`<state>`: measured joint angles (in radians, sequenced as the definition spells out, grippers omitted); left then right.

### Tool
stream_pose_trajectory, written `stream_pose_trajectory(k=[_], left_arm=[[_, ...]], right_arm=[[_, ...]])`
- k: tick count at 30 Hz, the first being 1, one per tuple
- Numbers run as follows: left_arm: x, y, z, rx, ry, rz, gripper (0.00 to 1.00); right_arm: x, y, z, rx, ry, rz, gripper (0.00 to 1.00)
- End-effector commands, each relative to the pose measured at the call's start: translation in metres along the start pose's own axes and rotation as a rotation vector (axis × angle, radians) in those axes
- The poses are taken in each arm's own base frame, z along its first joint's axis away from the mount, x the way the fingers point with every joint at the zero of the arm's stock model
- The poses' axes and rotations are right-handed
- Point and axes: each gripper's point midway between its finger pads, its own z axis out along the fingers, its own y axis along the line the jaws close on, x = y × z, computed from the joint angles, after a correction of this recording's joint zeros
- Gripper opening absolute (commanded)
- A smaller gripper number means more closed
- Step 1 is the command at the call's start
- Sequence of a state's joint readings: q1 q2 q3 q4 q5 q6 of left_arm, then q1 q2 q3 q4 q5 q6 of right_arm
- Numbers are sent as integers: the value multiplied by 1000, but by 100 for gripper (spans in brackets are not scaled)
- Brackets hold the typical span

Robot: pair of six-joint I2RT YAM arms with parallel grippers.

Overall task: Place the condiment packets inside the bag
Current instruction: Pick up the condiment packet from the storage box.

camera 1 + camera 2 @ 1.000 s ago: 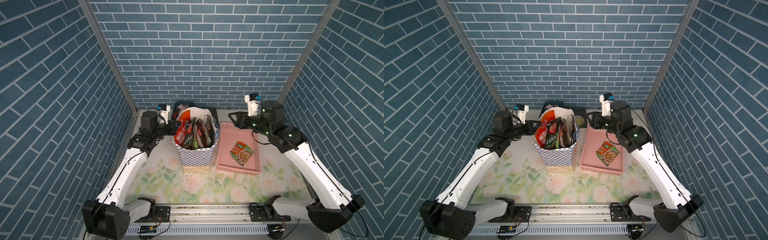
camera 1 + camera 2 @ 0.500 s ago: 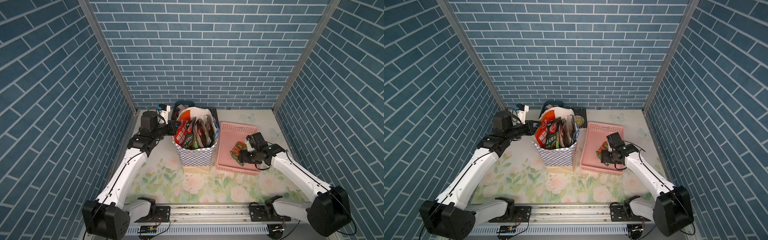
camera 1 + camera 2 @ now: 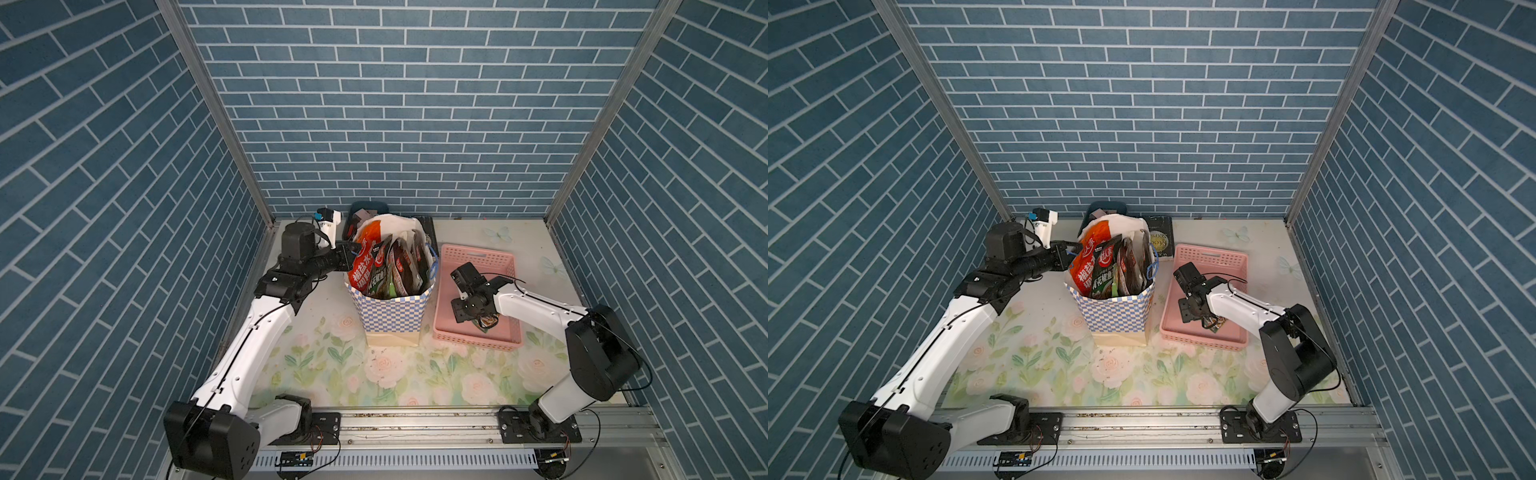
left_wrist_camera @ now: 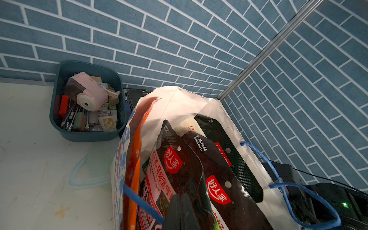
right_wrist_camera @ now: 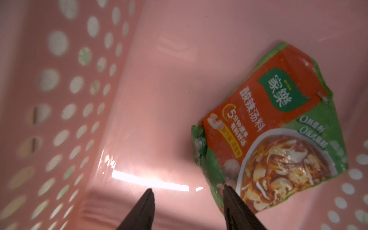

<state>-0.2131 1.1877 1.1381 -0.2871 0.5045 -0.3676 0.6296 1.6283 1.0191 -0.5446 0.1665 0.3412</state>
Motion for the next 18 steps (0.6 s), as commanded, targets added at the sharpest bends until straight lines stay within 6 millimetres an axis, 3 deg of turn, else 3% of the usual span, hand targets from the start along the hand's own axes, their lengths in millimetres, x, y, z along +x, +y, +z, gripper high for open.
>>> stream_pose_trajectory(k=[1,6,17,18], left_arm=[[3,-1,-2,-7,14,10,2],[4,0,-2,-11,16,8,2],[5,0,-2,-10,18,7,2],[5,0,-2,-10,19,7,2]], right_arm=[[-17,-8,8,70,-56,-14,53],[-12,-17,22,130,-58,-14,43],[-9,-27,38,188,-98,-11,41],[-9,-26,40,188,-98,-12,37]])
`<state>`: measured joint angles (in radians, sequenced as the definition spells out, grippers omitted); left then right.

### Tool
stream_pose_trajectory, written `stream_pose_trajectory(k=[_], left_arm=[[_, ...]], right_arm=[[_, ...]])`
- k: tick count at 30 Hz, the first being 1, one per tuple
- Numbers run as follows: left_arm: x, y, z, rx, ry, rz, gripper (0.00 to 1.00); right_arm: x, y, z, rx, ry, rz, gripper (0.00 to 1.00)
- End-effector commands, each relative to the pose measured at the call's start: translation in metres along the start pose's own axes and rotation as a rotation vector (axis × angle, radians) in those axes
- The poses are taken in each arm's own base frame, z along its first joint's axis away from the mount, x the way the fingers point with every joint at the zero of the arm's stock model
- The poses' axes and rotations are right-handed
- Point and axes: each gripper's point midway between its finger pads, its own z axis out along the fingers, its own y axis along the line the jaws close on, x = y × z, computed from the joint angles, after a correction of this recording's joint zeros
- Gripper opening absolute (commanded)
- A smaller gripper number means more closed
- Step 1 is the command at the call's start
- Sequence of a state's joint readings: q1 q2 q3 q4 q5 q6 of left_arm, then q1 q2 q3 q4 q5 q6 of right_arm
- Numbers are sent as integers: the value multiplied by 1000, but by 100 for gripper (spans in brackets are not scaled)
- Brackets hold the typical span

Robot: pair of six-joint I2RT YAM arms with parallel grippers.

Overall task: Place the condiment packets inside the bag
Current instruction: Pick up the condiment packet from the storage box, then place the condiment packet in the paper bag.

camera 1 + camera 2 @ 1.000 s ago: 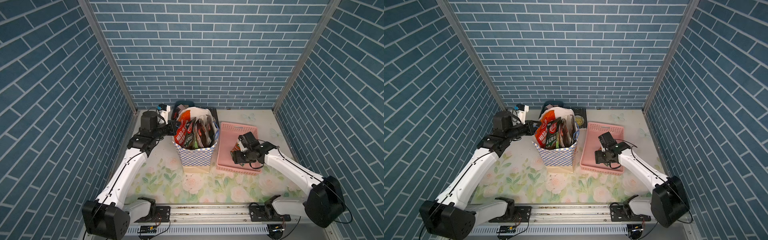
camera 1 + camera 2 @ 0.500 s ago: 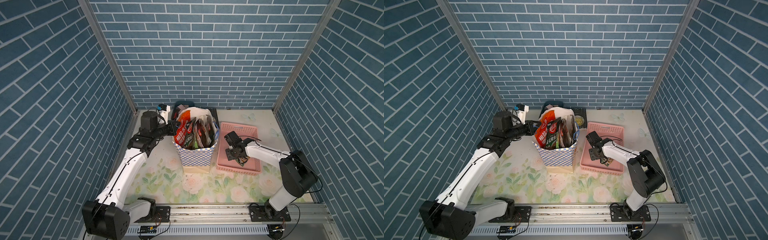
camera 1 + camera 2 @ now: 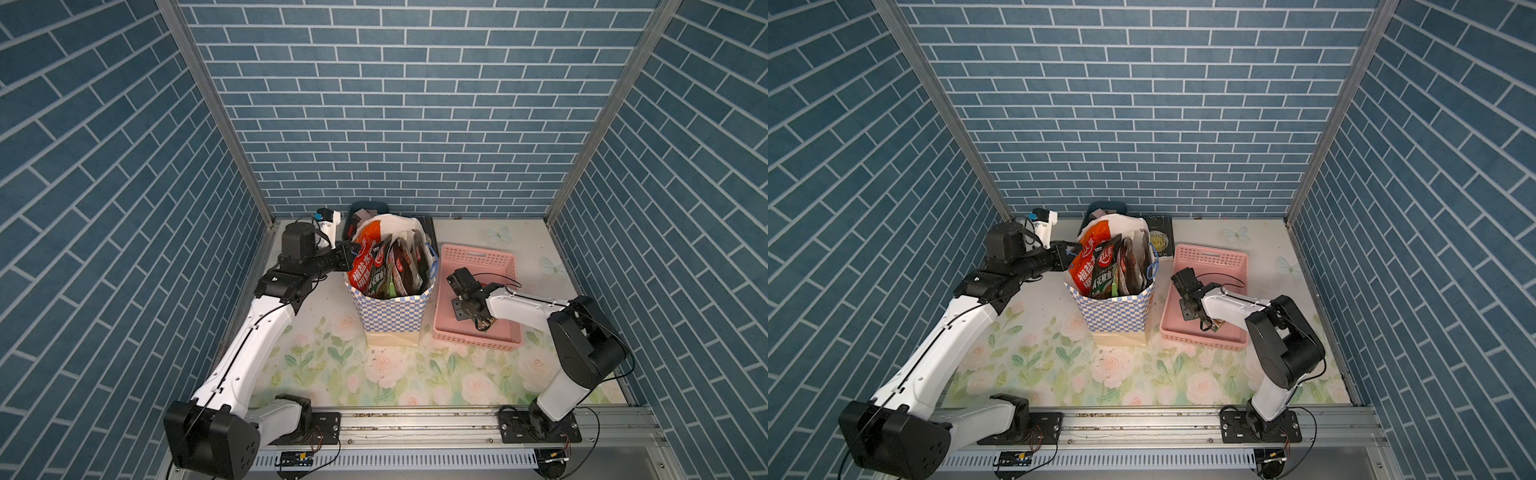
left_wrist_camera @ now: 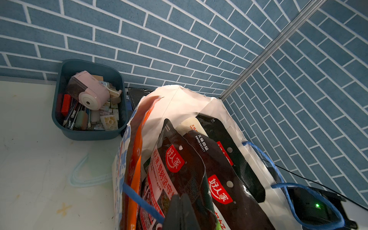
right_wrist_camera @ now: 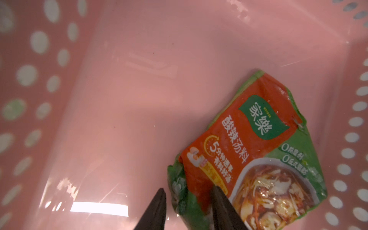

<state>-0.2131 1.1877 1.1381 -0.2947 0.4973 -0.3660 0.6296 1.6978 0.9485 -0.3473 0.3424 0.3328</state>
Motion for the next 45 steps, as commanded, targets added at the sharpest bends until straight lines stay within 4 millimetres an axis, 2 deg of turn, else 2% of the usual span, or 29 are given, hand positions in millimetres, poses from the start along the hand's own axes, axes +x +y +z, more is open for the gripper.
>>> stream_pose_trajectory(k=[1,3,4,6,10,15,19,21,23,24,25,28,31,33,35,42,45], left_arm=[[4,-1,-2,-1,15,9,2],[4,-2,-3,-2,16,8,2],[3,-2,-3,-3,14,10,2],[2,-2,-4,-6,12,12,2],[2,-2,-5,-8,12,14,2],[3,-1,-4,-10,10,10,2],[3,-2,-5,-9,9,10,2],[3,-1,-4,-10,9,10,2],[2,-1,-5,-11,7,11,2],[2,-1,-5,-12,5,11,2],[2,-1,-5,-12,5,9,2],[1,-1,-4,-11,3,9,2],[0,-2,-5,-13,1,10,2],[0,-1,-4,-13,3,12,2],[0,-2,-3,-11,6,11,2],[-1,-2,-1,-3,4,9,2],[-1,-2,-1,-4,6,7,2]], right_arm=[[4,-3,11,35,5,-23,28],[1,-6,9,52,-7,-16,6],[-3,-9,4,60,-24,-8,0],[-12,-18,-11,86,-68,16,0],[-39,-43,-60,140,-181,72,0],[-78,-64,-141,108,-356,128,0],[-112,-61,-213,10,-514,94,0],[-131,-48,-254,-90,-605,67,0],[-150,-25,-299,-240,-698,32,0],[-160,-3,-330,-373,-760,-2,0],[-165,16,-354,-488,-802,-31,0],[-166,72,-416,-833,-909,-118,0],[-157,113,-458,-1083,-968,-167,0],[-152,130,-471,-1211,-975,-150,0],[-149,143,-467,-1295,-950,-106,0],[-146,158,-414,-1292,-880,39,0],[-146,160,-400,-1294,-877,72,0]])
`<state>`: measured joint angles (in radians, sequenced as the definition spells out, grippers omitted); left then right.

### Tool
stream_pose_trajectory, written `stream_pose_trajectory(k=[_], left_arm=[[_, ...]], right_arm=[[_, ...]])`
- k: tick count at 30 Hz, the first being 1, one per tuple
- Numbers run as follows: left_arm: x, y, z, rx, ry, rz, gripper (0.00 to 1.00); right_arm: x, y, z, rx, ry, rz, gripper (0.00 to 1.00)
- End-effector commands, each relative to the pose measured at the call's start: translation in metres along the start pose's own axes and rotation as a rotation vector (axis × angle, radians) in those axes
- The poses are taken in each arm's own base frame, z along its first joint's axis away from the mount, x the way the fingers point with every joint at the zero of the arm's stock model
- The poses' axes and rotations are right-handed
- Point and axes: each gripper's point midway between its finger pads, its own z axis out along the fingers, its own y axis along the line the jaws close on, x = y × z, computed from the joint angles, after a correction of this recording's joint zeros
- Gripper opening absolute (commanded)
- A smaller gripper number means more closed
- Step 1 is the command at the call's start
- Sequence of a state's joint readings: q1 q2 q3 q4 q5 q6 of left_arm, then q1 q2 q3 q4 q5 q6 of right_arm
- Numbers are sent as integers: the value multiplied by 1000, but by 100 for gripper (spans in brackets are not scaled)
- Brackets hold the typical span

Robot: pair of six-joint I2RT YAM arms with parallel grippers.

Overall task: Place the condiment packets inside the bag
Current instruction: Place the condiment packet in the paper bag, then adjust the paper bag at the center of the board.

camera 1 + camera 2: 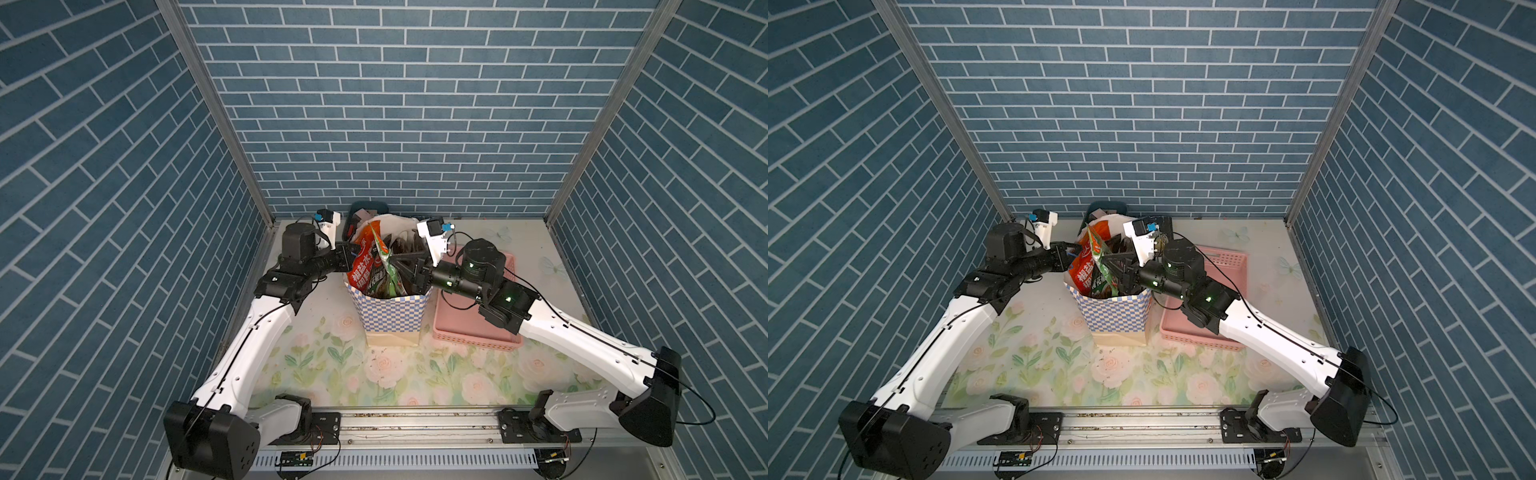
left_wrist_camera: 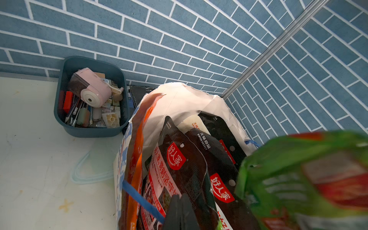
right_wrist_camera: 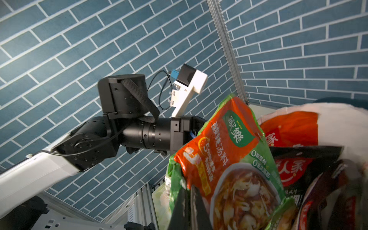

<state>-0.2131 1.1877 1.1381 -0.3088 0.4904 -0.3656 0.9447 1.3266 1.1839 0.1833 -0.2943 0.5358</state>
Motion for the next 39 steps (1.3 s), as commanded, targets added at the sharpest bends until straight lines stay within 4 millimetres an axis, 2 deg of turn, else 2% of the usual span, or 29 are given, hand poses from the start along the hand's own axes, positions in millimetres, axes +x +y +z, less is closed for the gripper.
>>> stream_pose_trajectory(k=[1,5,8,9,13,16,19,21,23,26,29,30,32,36,39], left_arm=[[-4,-4,-1,8,-5,13,2],[-4,-4,-2,7,-4,14,2],[-4,-4,-3,3,-7,17,2],[-4,-5,-3,3,-6,18,2],[-5,-5,-4,2,-10,17,2],[-9,-6,-6,-2,-22,18,7],[-17,-8,-9,-5,-48,16,11],[-25,-13,-13,4,-75,18,19],[-37,-19,-18,14,-109,25,34],[-59,-31,-31,21,-181,56,62],[-87,-35,-50,-33,-272,97,95],[-96,-33,-57,-67,-305,109,99],[-114,-22,-73,-176,-370,121,100],[-135,17,-103,-390,-495,89,100],[-133,27,-103,-398,-509,78,100]], right_arm=[[-29,13,-2,-70,-136,33,0],[-15,-11,6,-2,-119,89,0],[0,-30,4,83,-101,120,0],[4,-35,2,108,-95,125,3],[11,-41,-3,147,-72,117,39],[5,-38,-7,160,-52,74,56],[-14,-32,-19,194,-77,4,61],[-29,-28,-28,210,-94,-43,63],[-46,-23,-38,232,-107,-97,67],[-72,-28,-62,308,-140,-150,75],[-98,-59,-100,442,-175,-144,83],[-106,-72,-116,495,-186,-143,87],[-120,-96,-149,615,-201,-172,99],[-137,-134,-208,835,-219,-222,100],[-137,-148,-227,894,-211,-221,100]])
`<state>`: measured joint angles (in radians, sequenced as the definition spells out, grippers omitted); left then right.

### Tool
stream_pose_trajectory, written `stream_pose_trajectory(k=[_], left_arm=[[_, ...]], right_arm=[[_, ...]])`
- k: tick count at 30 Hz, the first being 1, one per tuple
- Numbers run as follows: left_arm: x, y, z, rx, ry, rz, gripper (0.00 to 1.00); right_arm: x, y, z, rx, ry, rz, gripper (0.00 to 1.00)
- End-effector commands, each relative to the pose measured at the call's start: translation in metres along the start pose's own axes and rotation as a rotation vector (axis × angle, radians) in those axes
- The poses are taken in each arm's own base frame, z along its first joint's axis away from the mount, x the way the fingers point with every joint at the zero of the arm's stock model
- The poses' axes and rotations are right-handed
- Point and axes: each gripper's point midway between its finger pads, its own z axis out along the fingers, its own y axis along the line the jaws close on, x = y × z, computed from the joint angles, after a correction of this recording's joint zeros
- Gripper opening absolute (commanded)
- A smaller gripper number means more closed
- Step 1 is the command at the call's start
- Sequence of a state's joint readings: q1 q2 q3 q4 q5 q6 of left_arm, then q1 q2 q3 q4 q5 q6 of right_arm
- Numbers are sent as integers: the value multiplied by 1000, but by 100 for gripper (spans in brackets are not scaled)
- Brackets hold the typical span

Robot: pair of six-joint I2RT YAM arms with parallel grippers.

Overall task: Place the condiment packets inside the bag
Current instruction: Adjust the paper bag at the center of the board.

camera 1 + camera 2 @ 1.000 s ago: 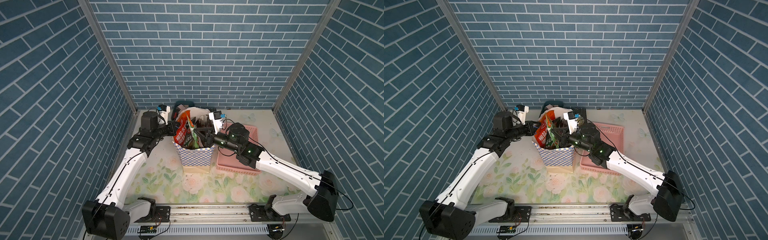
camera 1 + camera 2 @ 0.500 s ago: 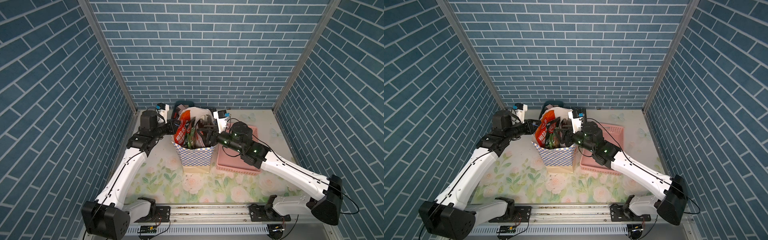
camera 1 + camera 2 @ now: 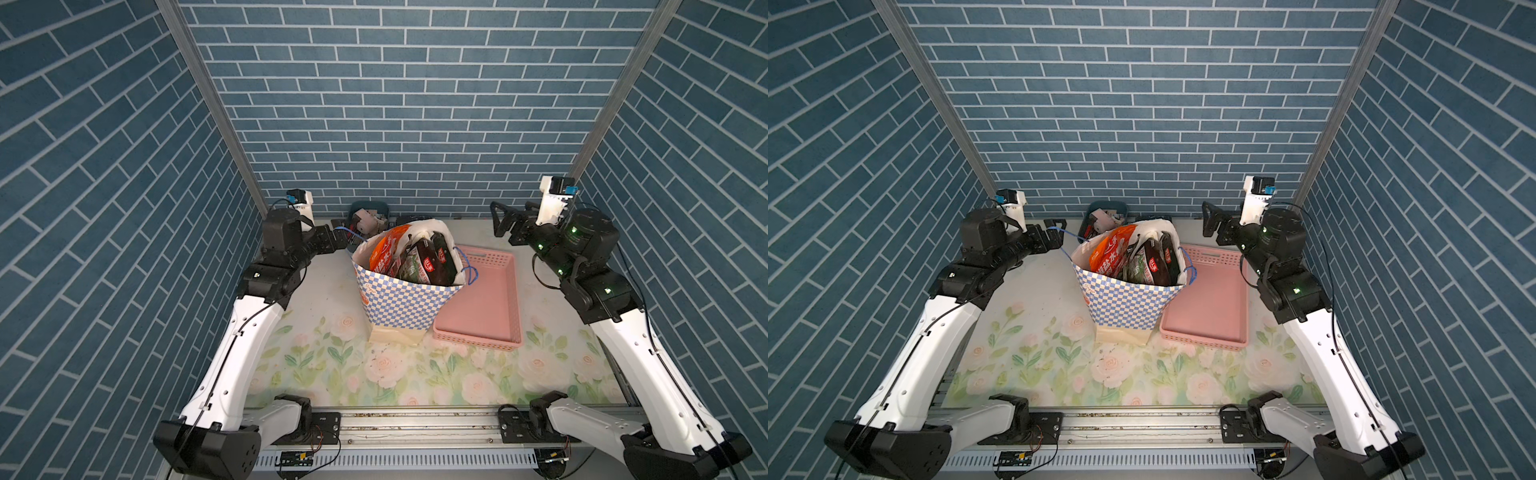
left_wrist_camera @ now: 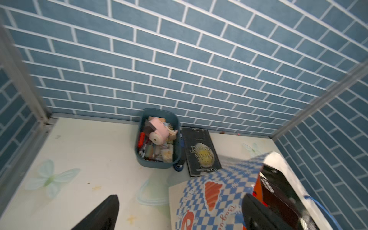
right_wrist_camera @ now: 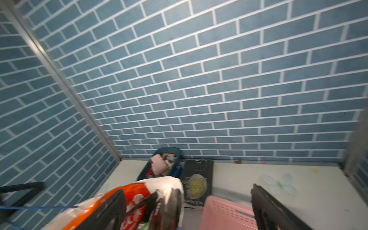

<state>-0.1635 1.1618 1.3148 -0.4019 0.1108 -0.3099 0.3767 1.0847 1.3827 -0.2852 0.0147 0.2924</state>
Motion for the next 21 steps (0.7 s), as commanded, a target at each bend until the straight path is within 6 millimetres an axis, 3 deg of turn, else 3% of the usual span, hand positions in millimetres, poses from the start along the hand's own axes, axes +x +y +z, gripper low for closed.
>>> stream_pose_trajectory(k=[1,5,8,12,18,21], left_arm=[[-60,4,-30,-21,-250,-35,100],[-25,-15,-12,130,-142,-55,100],[2,-20,-10,167,-24,-23,100],[41,0,-25,62,144,-8,100],[127,18,-48,4,445,-48,100],[145,23,-54,1,466,-51,100]], right_arm=[[12,-18,-6,48,57,-71,100],[27,-12,-1,-14,75,-60,100],[38,-7,2,-53,107,-55,100],[40,-5,-2,-65,113,-56,100],[44,-4,-5,-72,124,-55,100],[46,-2,-5,-88,129,-65,100]])
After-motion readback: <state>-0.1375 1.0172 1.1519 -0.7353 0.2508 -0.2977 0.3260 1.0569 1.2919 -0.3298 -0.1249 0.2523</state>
